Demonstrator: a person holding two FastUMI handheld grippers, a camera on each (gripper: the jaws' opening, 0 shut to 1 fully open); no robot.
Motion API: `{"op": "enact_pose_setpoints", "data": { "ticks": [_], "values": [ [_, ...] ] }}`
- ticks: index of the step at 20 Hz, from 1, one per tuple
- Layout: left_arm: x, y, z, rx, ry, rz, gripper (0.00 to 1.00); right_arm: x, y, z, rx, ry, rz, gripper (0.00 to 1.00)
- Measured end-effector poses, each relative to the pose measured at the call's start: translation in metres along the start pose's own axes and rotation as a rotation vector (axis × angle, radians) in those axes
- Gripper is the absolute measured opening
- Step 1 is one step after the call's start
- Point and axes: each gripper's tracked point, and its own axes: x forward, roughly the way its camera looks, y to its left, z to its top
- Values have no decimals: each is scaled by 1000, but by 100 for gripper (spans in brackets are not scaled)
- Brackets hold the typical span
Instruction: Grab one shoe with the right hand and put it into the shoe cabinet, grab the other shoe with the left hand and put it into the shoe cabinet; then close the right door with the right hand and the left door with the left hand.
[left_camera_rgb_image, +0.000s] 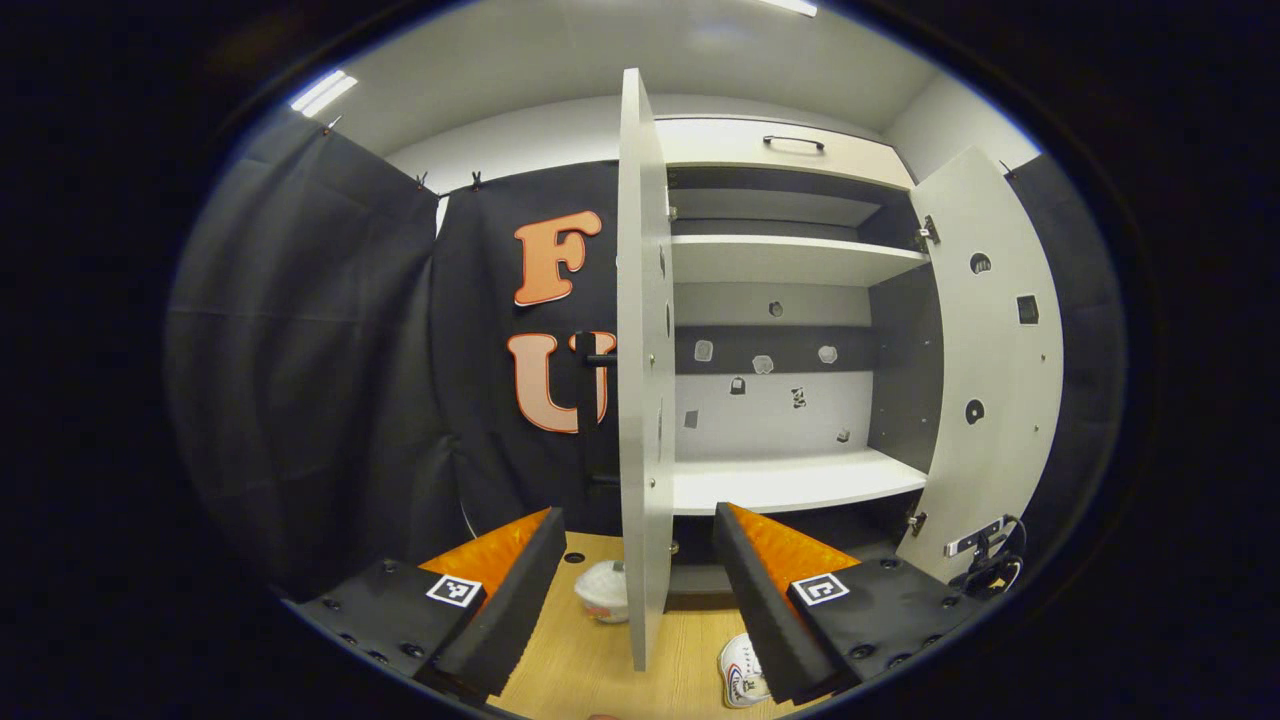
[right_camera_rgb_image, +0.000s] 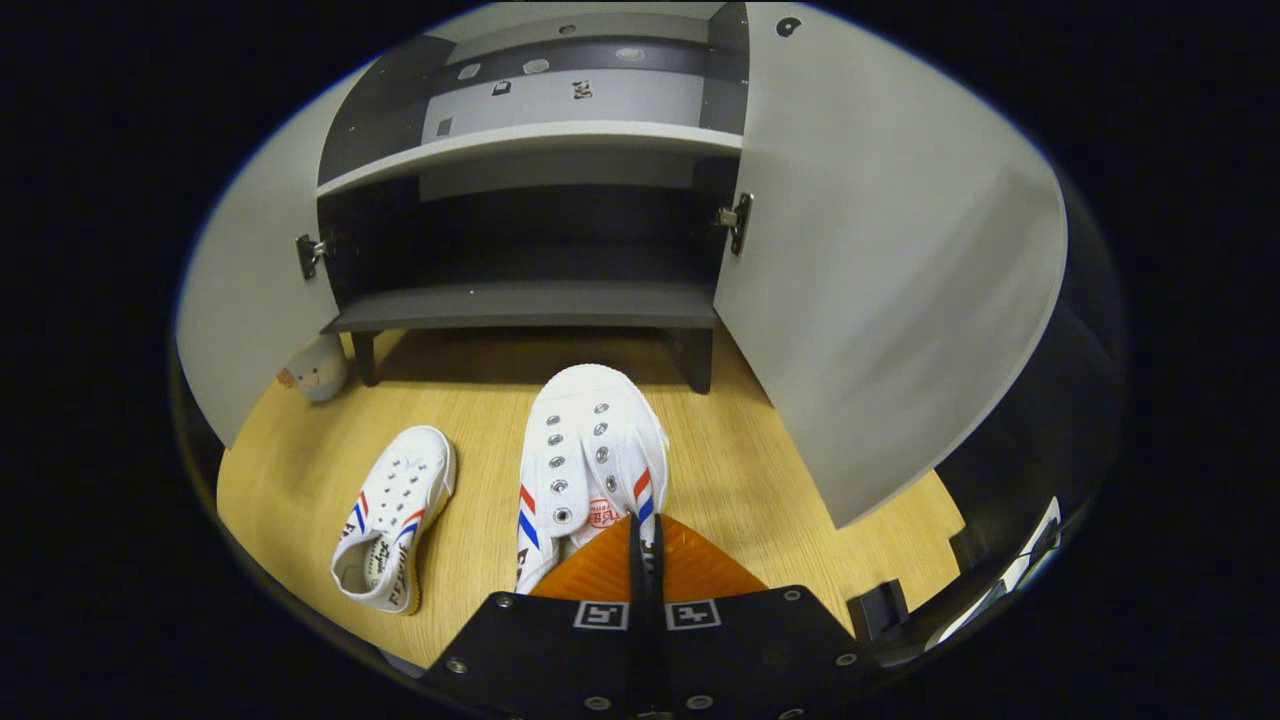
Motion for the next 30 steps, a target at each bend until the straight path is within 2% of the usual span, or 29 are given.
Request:
{"op": "enact_pose_setpoints", "data": {
  "ticks": [2,3,6,8,9,13,14,18,24,30],
  "values": [
    [2,-2,-4,-1,7,-9,94,-10,8,29,14,-34,16,0],
    [2,-4,-6,-5,10,-13,97,-17,11,44,15,-52,23,0],
    [7,-10,-12,1,16,-28,94,-39,22,96,18,-113,48,0],
    [10,-15,-15,3,19,-42,97,-49,31,133,23,-156,67,0],
    [11,-17,-16,-1,20,-49,94,-54,35,152,24,-176,77,0],
    [17,-28,-23,-9,30,-75,99,-76,46,214,31,-257,106,0],
    [19,-30,-23,-8,31,-78,94,-74,49,230,30,-270,108,0],
    [25,-34,-30,-7,45,-91,97,-59,59,280,30,-298,118,0],
    [29,-39,-41,1,63,-102,97,-23,60,344,9,-307,89,0],
    [31,-39,-47,25,69,-94,95,28,61,403,20,-264,80,0]
  ]
}}
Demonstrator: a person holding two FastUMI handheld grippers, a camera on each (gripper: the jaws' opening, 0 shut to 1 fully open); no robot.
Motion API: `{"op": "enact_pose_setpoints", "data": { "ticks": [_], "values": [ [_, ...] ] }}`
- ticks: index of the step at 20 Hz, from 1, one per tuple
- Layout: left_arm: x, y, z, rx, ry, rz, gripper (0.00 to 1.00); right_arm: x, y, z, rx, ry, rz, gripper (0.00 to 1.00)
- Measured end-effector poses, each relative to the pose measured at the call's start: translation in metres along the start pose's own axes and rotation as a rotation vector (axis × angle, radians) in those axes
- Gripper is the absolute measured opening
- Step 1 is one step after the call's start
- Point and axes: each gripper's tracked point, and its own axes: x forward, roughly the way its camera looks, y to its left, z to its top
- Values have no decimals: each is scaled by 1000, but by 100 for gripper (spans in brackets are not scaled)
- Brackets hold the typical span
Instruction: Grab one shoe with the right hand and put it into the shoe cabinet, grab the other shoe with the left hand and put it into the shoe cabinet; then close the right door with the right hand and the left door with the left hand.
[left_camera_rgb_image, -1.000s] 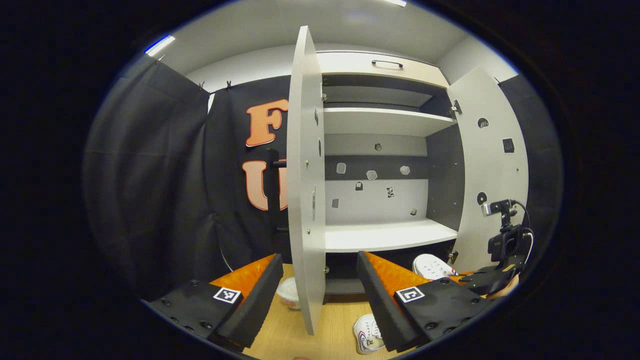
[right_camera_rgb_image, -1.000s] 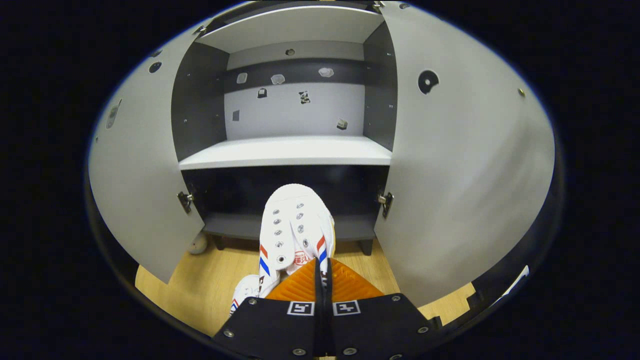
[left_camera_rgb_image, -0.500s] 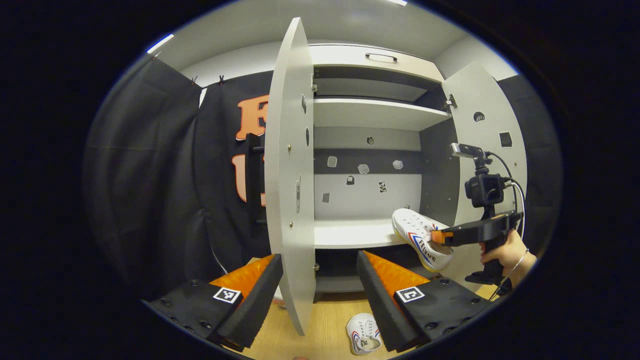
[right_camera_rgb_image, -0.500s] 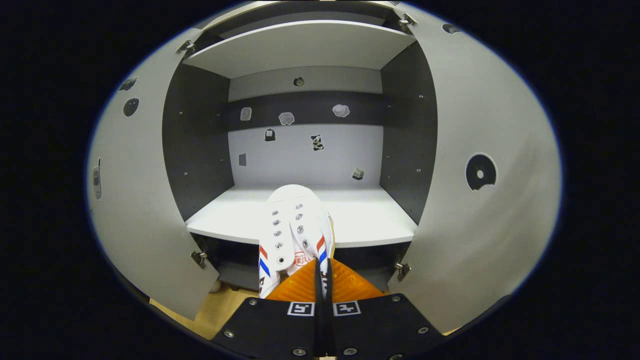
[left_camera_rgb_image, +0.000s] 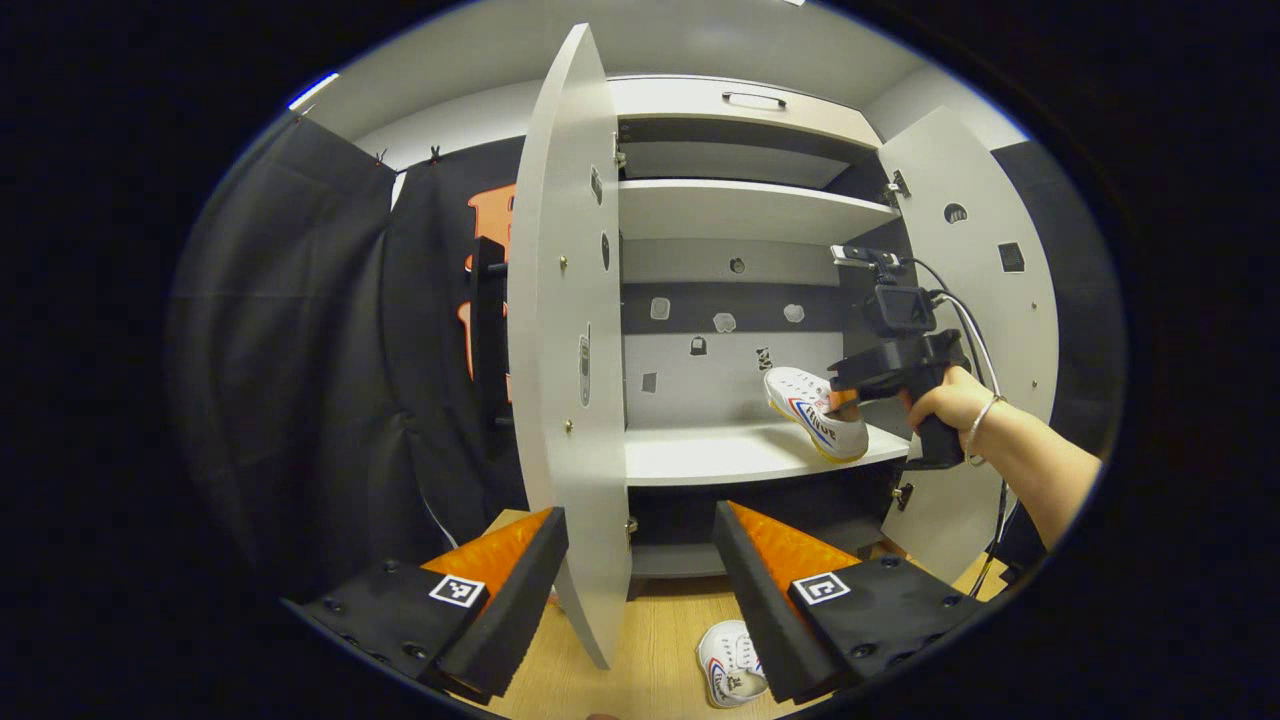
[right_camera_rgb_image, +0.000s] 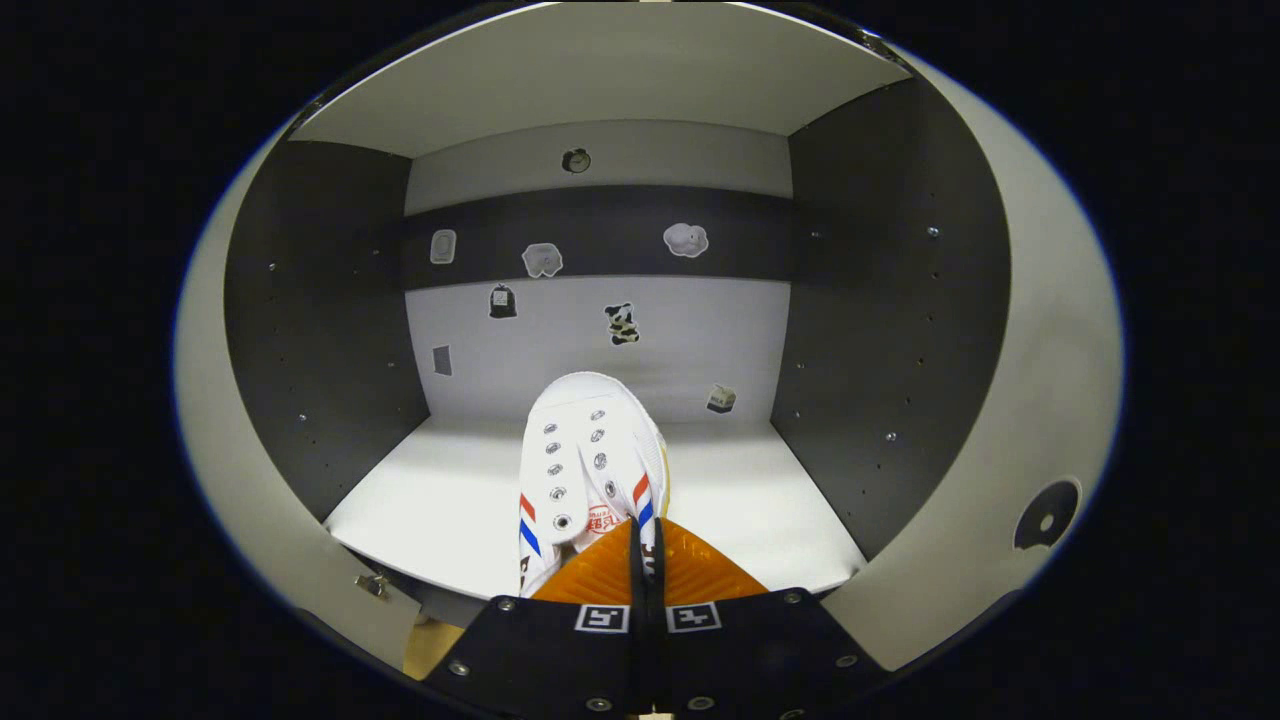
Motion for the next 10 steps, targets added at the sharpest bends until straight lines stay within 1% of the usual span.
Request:
{"op": "enact_pose_setpoints", "data": {
  "ticks": [4,7,9,10],
  "values": [
    [1,0,0,-12,-1,0,96,39,-5,-7,41,99,1,0],
    [0,1,2,-19,-5,6,96,64,-17,-23,43,157,-33,0],
    [-1,2,3,-13,-9,13,96,68,-21,-27,66,180,-38,0],
    [-1,2,4,-13,-12,15,96,67,-22,-28,83,186,-28,0]
  ]
}}
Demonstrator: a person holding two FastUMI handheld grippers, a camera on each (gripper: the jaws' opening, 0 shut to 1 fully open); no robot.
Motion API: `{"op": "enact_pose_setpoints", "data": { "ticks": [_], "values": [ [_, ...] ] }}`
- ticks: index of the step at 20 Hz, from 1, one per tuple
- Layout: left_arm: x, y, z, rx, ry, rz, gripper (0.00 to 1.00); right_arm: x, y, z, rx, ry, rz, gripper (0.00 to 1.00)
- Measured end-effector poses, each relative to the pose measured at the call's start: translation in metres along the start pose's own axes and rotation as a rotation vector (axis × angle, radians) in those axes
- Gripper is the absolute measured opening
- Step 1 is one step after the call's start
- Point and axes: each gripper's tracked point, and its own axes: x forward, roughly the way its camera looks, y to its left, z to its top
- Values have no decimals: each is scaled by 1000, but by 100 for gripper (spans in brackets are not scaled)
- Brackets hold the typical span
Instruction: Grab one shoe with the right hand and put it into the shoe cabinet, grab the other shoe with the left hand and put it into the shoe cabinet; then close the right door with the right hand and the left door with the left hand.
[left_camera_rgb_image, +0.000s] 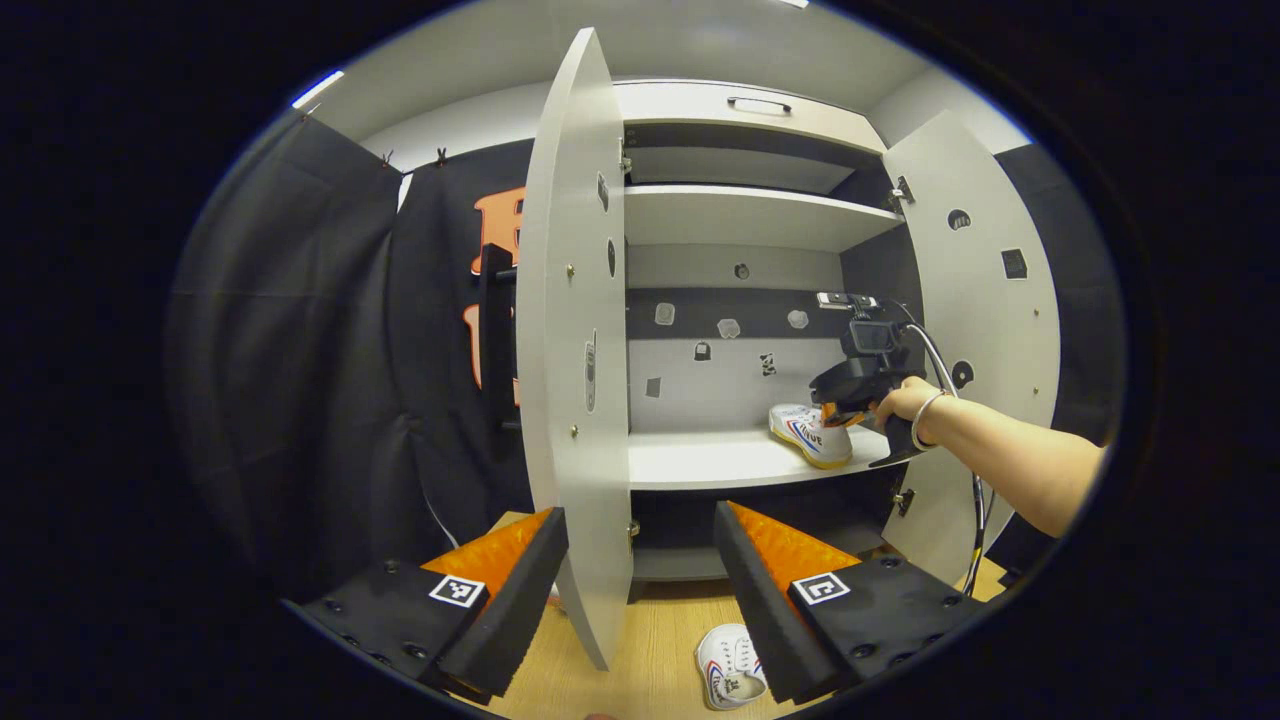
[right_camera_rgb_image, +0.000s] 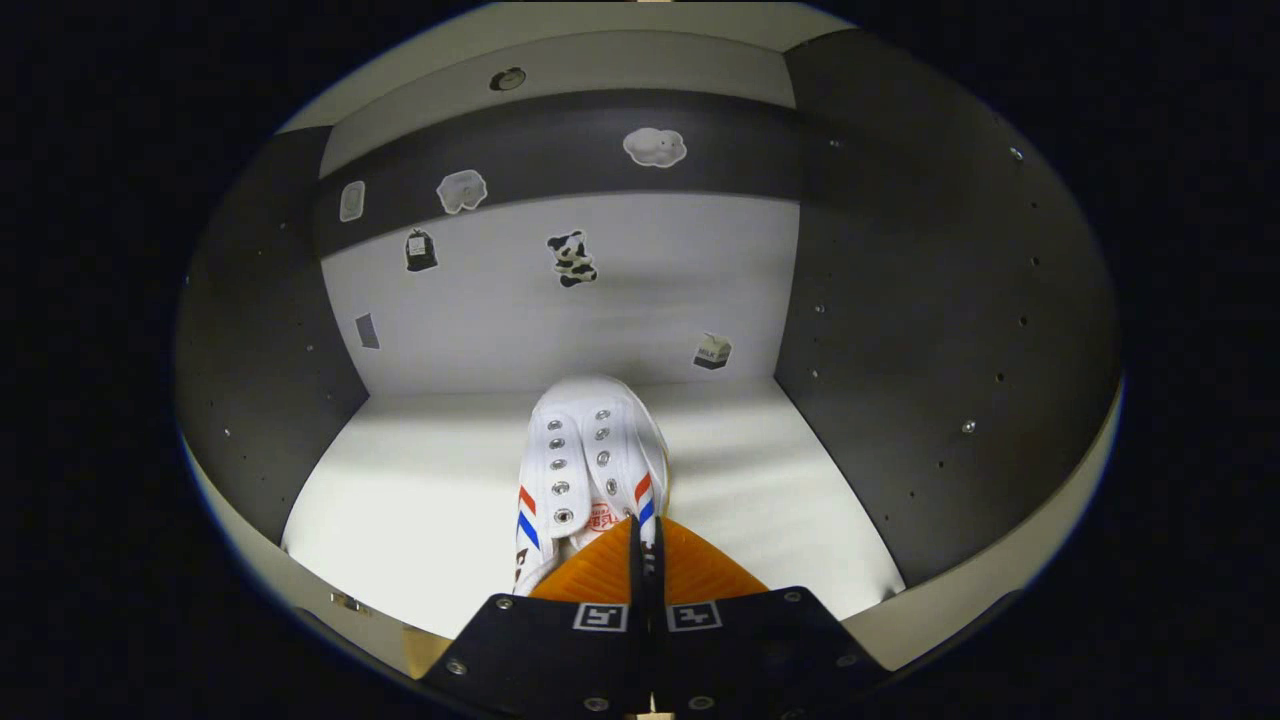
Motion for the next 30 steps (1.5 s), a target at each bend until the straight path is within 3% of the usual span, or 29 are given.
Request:
{"op": "enact_pose_setpoints", "data": {
  "ticks": [3,6,9,15,19,25,30],
  "values": [
    [-2,-1,2,1,-5,1,96,-9,-2,5,-6,-37,6,15],
    [-7,-6,6,3,-11,-4,96,-37,1,18,-7,-107,26,22],
    [-17,-14,4,0,-16,-14,96,-76,1,25,-24,-191,35,39],
    [-27,-33,-5,-2,7,-49,96,-158,-3,3,-29,-335,65,73],
    [-29,-45,-24,-9,50,-69,96,-204,-7,-23,-59,-401,80,88],
    [-7,-57,-78,7,129,-80,96,-253,-33,-76,-87,-429,64,93],
    [17,-76,-155,3,244,-125,96,-263,-58,-104,-120,-451,16,93]
  ]
}}
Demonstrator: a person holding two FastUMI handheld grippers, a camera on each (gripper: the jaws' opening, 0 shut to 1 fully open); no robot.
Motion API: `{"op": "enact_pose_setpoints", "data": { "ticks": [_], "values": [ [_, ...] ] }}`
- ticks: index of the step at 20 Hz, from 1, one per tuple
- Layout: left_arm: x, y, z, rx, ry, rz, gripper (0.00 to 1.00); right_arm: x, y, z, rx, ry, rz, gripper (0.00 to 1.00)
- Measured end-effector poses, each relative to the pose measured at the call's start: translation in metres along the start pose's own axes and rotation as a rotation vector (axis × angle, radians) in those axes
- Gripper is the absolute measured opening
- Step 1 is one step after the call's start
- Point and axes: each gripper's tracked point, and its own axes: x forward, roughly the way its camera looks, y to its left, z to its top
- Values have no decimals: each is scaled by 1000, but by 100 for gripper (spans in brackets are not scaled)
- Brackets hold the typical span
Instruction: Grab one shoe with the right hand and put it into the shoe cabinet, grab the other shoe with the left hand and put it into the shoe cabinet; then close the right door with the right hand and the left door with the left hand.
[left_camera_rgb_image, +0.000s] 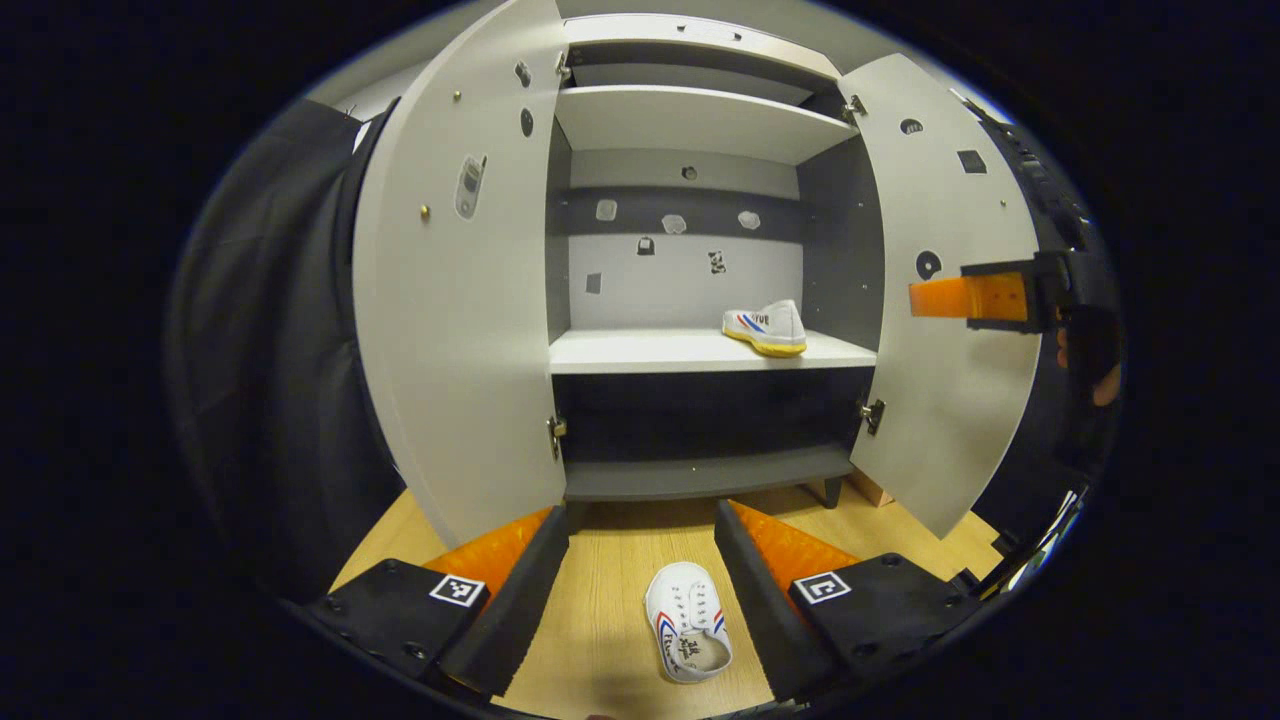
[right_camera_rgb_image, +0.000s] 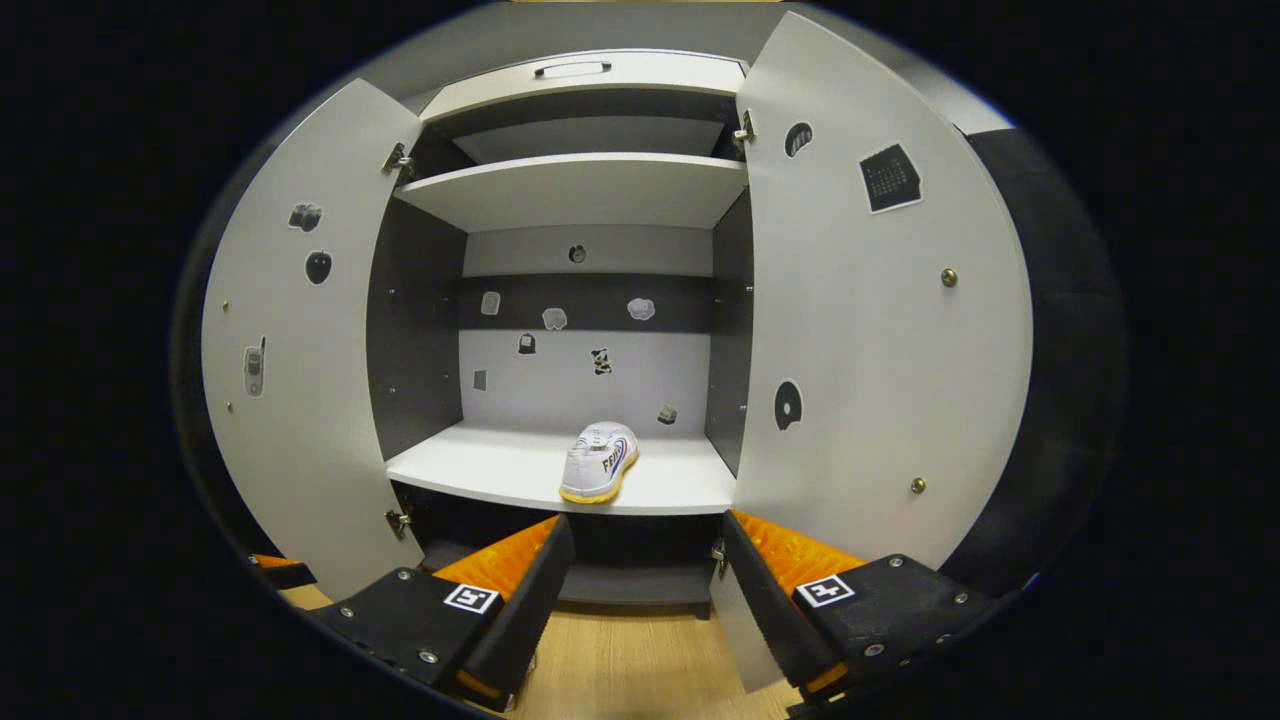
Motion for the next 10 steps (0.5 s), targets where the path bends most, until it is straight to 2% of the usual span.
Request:
{"op": "enact_pose_setpoints", "data": {
  "ticks": [7,10],
  "values": [
    [49,-1,-118,20,176,-2,97,-14,-17,-16,-11,7,-22,93],
    [59,-5,-159,-19,245,-23,96,-20,-22,-19,-7,9,-25,93]
  ]
}}
